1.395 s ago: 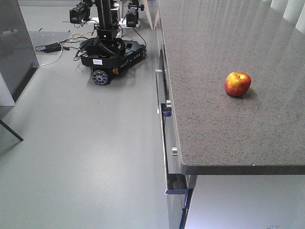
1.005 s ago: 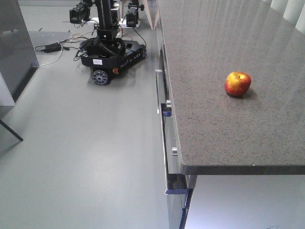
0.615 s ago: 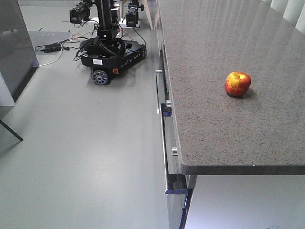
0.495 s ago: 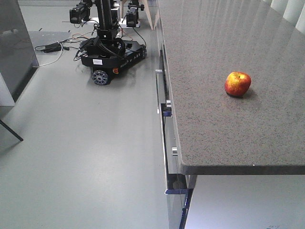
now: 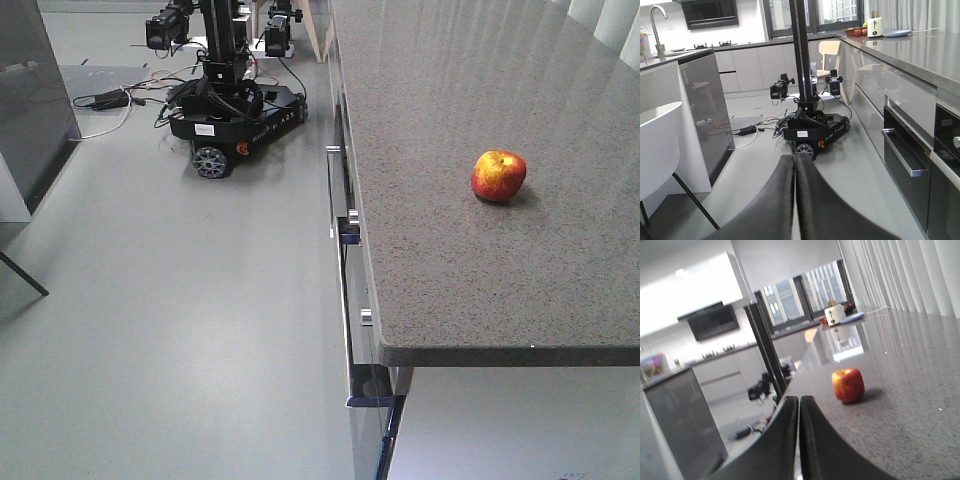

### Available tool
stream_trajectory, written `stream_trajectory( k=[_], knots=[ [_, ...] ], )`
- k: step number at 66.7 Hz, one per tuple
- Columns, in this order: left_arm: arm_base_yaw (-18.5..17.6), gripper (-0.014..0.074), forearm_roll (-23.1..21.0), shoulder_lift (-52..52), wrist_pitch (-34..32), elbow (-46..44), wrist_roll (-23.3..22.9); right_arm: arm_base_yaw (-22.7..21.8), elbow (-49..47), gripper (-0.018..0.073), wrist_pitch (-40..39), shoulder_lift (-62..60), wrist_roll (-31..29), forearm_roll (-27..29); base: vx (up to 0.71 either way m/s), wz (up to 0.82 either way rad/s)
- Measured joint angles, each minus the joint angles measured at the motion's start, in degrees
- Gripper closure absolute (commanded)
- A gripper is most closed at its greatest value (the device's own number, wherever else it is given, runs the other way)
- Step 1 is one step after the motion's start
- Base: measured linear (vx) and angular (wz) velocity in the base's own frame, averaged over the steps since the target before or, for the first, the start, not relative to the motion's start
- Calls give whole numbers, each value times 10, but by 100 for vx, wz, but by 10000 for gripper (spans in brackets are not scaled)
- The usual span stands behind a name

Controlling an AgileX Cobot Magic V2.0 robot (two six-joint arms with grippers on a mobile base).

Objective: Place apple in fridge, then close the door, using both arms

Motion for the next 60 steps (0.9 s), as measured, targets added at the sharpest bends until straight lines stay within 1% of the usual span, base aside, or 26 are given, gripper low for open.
stream_trajectory(
  k=[7, 13, 19, 23, 26, 34, 38, 44, 48, 60],
  knots=[
    [0, 602, 0, 0, 0, 0, 0, 0, 0, 559, 11, 0, 3, 14, 0, 0],
    [0, 602, 0, 0, 0, 0, 0, 0, -19, 535, 87, 0, 3, 11, 0, 0],
    [0, 602, 0, 0, 0, 0, 0, 0, -63, 464, 159, 1, 2, 14, 0, 0],
    [0, 602, 0, 0, 0, 0, 0, 0, -106, 387, 186, 14, -2, 16, 0, 0],
    [0, 602, 0, 0, 0, 0, 0, 0, -137, 309, 200, 27, -11, 16, 0, 0],
    [0, 602, 0, 0, 0, 0, 0, 0, -207, 50, 221, 71, -53, 16, 0, 0],
    [0, 602, 0, 0, 0, 0, 0, 0, -232, -47, 219, 96, -73, 16, 0, 0],
    [0, 602, 0, 0, 0, 0, 0, 0, -240, -139, 195, 121, -87, 16, 0, 0],
    [0, 602, 0, 0, 0, 0, 0, 0, -240, -158, 184, 132, -90, 16, 0, 0],
    [0, 602, 0, 0, 0, 0, 0, 0, -242, -147, 179, 164, -105, 16, 0, 0]
  ],
)
